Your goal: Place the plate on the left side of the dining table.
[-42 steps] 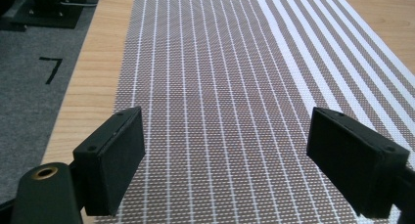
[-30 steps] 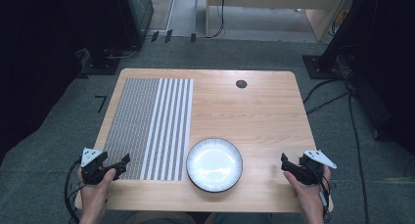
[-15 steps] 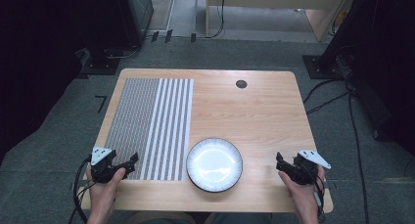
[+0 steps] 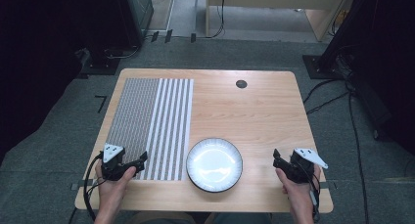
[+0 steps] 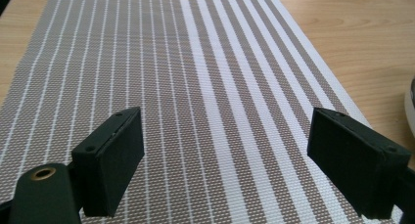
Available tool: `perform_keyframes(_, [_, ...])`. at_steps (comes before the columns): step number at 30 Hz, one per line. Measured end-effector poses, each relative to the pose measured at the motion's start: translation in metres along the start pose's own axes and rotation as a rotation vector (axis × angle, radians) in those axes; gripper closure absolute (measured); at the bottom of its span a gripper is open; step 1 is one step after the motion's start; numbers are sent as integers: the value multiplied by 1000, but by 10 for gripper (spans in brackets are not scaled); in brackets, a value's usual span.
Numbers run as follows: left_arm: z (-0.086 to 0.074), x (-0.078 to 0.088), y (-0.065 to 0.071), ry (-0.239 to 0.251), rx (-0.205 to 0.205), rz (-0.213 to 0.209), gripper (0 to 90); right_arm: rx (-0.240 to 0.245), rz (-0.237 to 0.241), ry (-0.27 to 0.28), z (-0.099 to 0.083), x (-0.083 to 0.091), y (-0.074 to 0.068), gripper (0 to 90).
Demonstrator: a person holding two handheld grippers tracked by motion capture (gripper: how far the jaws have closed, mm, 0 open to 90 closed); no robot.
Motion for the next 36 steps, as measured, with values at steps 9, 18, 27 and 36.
perform_keyframes(9, [6, -9, 33, 1, -9, -73, 137, 32, 61, 12, 7, 0, -24, 385])
perform_keyframes(18, [4, -18, 61, -20, -26, -128, 138, 68, 127, 19, 7, -4, -48, 516])
perform_keyframes(27, [4, -25, 84, -31, -27, -171, 156, 33, 221, -4, 7, -7, -66, 600])
perform_keyframes(36, [4, -27, 100, -22, -20, -197, 300, 36, 273, -13, 7, -7, -78, 646])
Point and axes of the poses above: each handheld gripper's, and its own axes: x roughly backward along the jaws, z roughly out of its top, y roughly to its right, the point moved 9 cm from there along -x, roughly forward along the jaws, and after that the axes turned 5 degrees about y, right-handed, at the moved point
